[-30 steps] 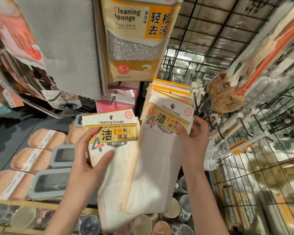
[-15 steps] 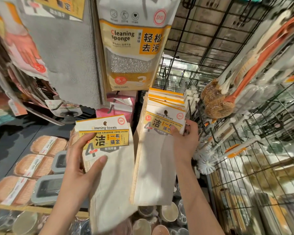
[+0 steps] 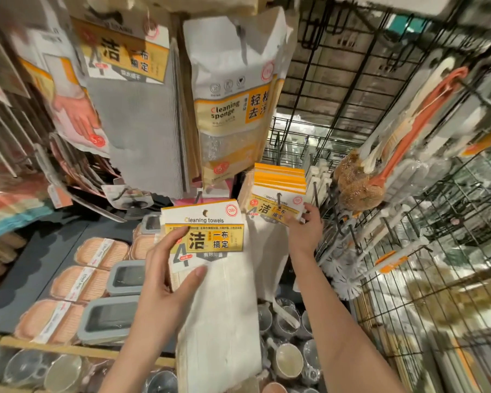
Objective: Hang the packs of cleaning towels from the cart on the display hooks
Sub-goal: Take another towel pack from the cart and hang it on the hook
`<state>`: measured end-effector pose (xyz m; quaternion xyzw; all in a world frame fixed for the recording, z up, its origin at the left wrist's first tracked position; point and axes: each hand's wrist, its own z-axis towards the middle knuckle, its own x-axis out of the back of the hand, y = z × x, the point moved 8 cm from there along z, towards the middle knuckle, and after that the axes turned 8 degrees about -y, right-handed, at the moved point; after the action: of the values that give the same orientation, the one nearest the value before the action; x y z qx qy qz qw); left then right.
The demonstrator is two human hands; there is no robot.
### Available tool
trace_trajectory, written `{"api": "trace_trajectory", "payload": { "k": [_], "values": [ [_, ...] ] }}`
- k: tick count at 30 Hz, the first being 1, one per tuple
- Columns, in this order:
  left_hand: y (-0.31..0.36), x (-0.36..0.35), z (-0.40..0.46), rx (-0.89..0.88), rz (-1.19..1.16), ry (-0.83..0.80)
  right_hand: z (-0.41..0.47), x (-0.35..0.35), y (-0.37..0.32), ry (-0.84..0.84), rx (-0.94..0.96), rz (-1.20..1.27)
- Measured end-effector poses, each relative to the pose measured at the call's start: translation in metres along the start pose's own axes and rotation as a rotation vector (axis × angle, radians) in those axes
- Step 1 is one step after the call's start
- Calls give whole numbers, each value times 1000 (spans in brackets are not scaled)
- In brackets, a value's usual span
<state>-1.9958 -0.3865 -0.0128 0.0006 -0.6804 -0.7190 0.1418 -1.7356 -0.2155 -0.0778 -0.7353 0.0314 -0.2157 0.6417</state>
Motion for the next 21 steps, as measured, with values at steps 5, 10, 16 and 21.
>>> {"api": "trace_trajectory", "payload": {
  "k": [5, 10, 16, 21],
  "values": [
    [14, -1, 0, 0, -52, -7, -14, 0, -3, -180, -46, -96],
    [31, -1, -1, -47, -53, -21, -56, 9, -24, -325, -49, -45],
    [51, -5, -6, -88, -37, -34, -111, 18, -84, -538, -13, 240],
    [70, -6, -15, -116, -99, -16, -133, 24, -123, -582, 118, 114]
  ]
}}
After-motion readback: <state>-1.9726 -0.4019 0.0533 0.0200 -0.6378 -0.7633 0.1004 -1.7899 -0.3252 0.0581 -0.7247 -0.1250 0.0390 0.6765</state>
